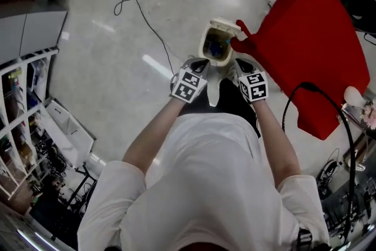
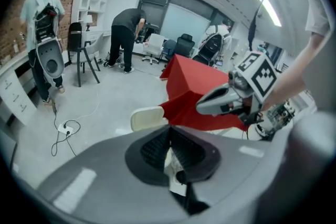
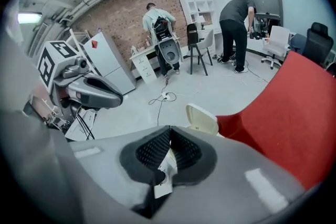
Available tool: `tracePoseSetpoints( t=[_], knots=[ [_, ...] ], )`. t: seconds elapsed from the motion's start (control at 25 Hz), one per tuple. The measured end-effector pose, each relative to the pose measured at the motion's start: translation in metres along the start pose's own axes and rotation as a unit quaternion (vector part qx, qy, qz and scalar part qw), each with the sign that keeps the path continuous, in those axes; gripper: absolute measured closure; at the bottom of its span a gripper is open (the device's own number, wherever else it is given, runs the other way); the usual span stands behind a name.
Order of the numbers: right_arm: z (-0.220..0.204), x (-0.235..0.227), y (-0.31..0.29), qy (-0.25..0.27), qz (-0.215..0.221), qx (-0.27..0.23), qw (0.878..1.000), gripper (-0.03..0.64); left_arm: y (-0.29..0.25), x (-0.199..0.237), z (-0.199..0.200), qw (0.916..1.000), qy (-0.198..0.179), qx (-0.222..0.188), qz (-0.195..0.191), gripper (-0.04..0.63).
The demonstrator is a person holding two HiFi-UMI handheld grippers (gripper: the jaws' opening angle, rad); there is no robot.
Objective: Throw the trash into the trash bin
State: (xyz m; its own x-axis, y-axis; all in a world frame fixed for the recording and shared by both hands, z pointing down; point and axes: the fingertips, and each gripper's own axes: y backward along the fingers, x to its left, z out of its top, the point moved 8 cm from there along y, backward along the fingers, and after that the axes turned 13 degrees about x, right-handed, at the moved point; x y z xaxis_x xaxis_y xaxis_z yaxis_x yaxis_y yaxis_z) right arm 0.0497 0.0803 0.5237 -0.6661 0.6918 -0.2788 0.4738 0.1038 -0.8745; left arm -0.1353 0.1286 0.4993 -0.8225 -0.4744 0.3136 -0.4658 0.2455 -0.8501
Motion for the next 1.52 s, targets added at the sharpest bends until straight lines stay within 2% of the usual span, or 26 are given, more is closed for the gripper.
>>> tracePoseSetpoints(
  t=[0.32,0.68,1.08,1.52],
  knots=[
    [0.012,0.012,0.059,0.015,-0.005,-0.038,0.999,0.615,0.047,-0.005,0.029,0.9988,-0.035,-0.027,0.022,0.591],
    [0.032,0.017,0.120,0.011,-0.013,-0.104,0.994,0.615,0.091,-0.028,0.066,0.9939,-0.067,-0.081,0.031,0.591],
    [0.042,0.020,0.138,0.020,-0.007,-0.132,0.991,0.617,0.097,-0.035,0.071,0.9932,-0.073,-0.085,0.034,0.591],
    [0.037,0.027,0.138,0.022,-0.007,-0.132,0.991,0.617,0.098,-0.035,0.066,0.9933,-0.072,-0.083,0.036,0.591]
  ],
)
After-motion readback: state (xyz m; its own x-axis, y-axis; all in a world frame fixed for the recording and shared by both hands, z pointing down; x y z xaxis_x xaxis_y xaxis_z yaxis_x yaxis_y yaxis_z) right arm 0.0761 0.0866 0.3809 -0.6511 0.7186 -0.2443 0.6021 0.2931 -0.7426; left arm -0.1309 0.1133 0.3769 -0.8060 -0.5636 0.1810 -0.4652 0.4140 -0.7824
